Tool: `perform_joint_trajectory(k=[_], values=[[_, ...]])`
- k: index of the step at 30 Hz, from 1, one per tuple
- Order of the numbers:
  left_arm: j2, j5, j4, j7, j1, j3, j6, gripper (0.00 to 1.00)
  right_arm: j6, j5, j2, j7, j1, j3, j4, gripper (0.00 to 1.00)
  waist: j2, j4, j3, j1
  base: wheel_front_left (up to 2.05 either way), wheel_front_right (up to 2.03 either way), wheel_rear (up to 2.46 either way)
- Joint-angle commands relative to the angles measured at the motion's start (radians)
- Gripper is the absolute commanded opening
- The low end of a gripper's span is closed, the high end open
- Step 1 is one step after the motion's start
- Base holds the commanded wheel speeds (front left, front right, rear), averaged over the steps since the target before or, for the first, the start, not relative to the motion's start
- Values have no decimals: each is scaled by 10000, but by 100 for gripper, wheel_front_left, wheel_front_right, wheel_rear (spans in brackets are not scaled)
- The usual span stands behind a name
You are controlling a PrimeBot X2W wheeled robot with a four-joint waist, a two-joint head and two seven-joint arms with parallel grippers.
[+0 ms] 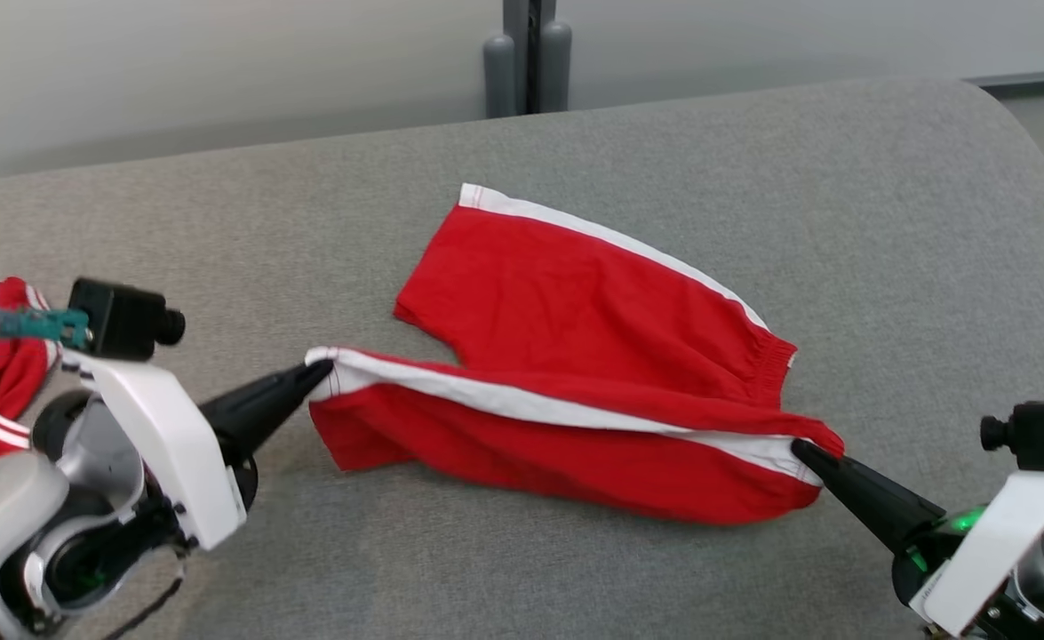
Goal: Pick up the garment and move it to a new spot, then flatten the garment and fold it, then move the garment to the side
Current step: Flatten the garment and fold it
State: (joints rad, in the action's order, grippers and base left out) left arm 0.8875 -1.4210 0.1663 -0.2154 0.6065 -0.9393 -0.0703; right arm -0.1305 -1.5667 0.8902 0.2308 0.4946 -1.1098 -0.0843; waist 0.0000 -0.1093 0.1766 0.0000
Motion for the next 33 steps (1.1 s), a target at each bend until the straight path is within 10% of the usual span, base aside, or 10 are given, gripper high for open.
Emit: perform_joint_trajectory(k=[1,33], values=[[-100,69,-175,-68,279,72,72,0,-7,32,-87,-26,147,47,43,0,0,-216,221,0,0,0,0],[-3399,1465,-7067,-1873,5818,-180,1680,0,-7,947,-2164,285,2619,775,1758,0,0,-1889,2870,0,0,0,0]])
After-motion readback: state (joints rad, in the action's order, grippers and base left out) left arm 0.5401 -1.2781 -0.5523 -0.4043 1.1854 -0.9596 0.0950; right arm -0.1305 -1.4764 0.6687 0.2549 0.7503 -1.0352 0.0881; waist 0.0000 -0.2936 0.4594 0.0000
